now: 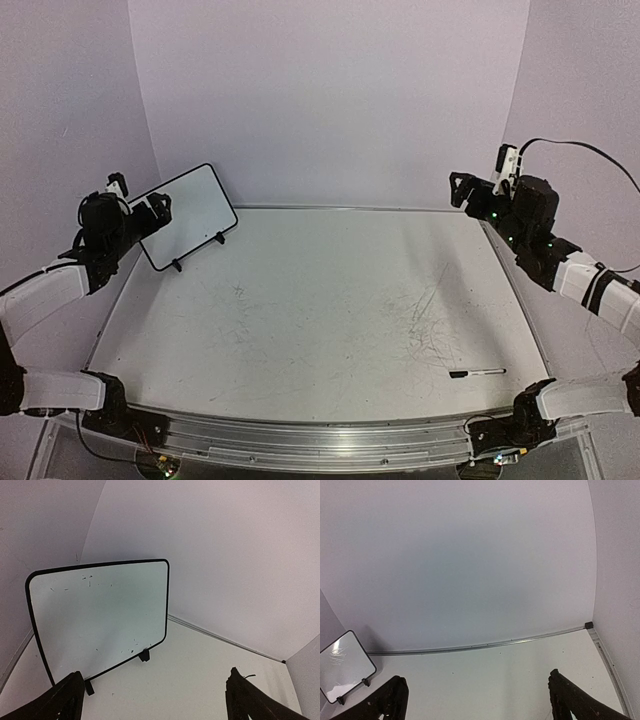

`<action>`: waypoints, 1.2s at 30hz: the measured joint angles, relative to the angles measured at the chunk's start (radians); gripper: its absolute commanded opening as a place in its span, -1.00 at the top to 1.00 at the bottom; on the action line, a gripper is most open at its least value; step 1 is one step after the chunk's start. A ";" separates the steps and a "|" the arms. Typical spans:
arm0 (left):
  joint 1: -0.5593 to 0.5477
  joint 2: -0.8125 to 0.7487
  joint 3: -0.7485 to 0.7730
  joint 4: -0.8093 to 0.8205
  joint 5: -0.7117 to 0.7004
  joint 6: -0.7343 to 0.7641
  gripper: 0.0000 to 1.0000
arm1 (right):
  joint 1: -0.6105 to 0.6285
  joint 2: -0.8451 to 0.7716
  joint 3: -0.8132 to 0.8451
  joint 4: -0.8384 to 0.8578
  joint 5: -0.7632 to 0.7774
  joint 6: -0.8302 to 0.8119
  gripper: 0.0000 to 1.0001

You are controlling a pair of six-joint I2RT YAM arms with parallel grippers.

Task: Write a sentence on the whiteboard
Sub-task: Move the whiteboard to the center of the board.

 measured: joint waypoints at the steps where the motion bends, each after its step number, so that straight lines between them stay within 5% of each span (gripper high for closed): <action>1: 0.000 0.003 0.000 -0.001 0.001 -0.003 -0.99 | 0.000 0.000 0.000 0.000 0.003 0.004 -0.96; 21: 0.000 0.445 0.141 -0.236 0.083 -0.126 -0.77 | 0.000 0.025 0.000 -0.022 0.041 0.037 -0.96; 36: -0.001 0.745 0.328 -0.293 -0.108 -0.259 -0.39 | 0.000 0.023 0.000 -0.032 0.040 0.039 -0.97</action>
